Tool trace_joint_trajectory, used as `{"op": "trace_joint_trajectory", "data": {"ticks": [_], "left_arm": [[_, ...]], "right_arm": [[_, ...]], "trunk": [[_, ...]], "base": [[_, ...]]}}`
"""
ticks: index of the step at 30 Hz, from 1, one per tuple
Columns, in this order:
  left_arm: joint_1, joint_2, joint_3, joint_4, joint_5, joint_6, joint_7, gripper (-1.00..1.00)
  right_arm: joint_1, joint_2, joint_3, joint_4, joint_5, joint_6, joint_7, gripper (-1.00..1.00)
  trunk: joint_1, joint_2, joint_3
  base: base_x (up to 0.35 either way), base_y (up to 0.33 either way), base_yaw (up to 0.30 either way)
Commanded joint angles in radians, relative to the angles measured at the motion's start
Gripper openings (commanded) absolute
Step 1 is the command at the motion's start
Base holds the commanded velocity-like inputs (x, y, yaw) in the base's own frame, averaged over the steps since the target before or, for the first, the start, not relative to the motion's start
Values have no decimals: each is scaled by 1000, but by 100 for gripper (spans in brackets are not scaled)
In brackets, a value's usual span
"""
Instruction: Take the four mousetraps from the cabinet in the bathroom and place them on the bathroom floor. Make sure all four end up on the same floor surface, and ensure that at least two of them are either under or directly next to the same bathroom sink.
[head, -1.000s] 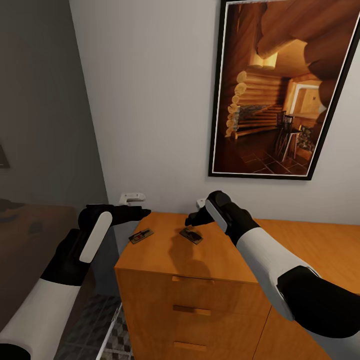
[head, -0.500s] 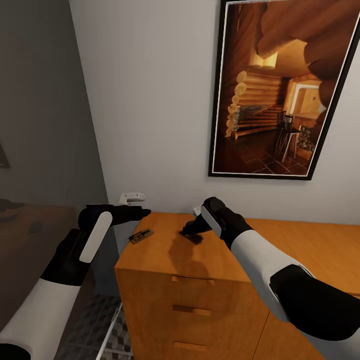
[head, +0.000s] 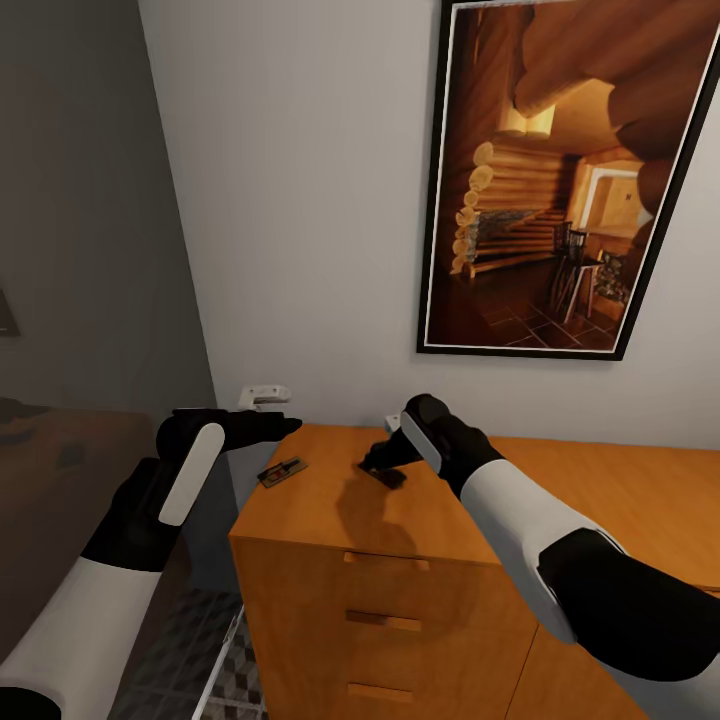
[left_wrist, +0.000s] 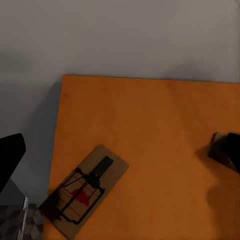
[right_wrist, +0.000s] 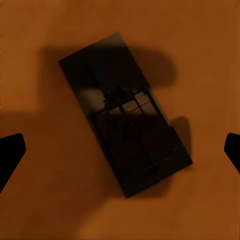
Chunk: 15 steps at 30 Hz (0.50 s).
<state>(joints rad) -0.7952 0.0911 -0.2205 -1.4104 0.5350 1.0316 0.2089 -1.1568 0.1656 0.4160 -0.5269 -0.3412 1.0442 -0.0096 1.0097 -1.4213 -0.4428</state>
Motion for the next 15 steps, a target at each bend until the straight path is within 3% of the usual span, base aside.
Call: {"op": "trace_joint_trajectory", "data": {"ticks": [1,15], "left_arm": [[-1,1,-2,-1,11,2,10,100],[-1,1,-2,-1,10,2,10,100]], "right_arm": [[-2,0,4,-1,-3,3,-1,100],[-12,0,4,-1,-4,3,-1,100]], "trunk": [[0,-1,-1],[0,-1,-1]], "base": [[0,0,0],[57,0,0]]}}
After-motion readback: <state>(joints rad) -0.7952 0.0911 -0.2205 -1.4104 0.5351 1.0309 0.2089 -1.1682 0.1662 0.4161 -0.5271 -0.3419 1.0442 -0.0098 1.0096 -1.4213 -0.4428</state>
